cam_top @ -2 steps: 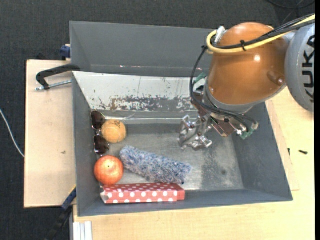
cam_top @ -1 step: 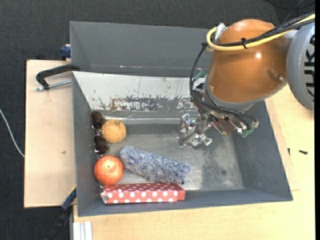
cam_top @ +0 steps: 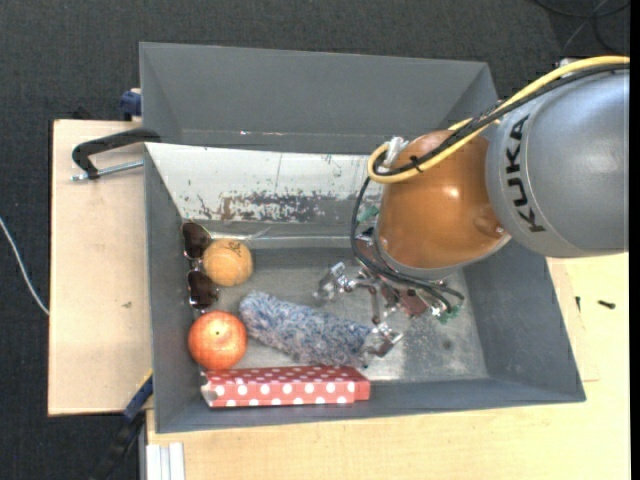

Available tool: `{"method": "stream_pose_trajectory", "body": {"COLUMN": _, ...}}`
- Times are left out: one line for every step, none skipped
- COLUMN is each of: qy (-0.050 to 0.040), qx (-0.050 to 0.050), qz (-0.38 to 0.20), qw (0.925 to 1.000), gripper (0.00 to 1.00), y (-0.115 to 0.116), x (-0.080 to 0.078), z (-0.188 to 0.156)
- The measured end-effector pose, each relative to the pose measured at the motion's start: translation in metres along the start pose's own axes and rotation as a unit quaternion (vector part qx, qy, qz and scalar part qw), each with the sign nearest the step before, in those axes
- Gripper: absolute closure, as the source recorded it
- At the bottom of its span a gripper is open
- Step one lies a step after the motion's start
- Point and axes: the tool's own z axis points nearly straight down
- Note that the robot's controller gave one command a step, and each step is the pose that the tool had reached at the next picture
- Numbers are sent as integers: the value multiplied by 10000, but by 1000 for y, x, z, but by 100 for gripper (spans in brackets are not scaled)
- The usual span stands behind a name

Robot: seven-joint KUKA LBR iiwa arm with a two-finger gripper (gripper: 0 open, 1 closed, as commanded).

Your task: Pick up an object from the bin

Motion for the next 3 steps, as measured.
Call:
{"method": "stream_pose_trajectory", "body": {"qy": -33, "qx": 16, "qz": -1, "qw": 10000, "gripper": 0, "y": 0, "x": -1, "z": -4}}
{"method": "stream_pose_trajectory", "body": {"qy": -36, "qx": 23, "qz": -50, "qw": 10000, "gripper": 100, "y": 6, "x": -6, "z": 71}}
{"method": "stream_pose_trajectory", "body": {"qy": -36, "qx": 24, "qz": -51, "qw": 10000, "gripper": 100, "y": 6, "x": -6, "z": 71}}
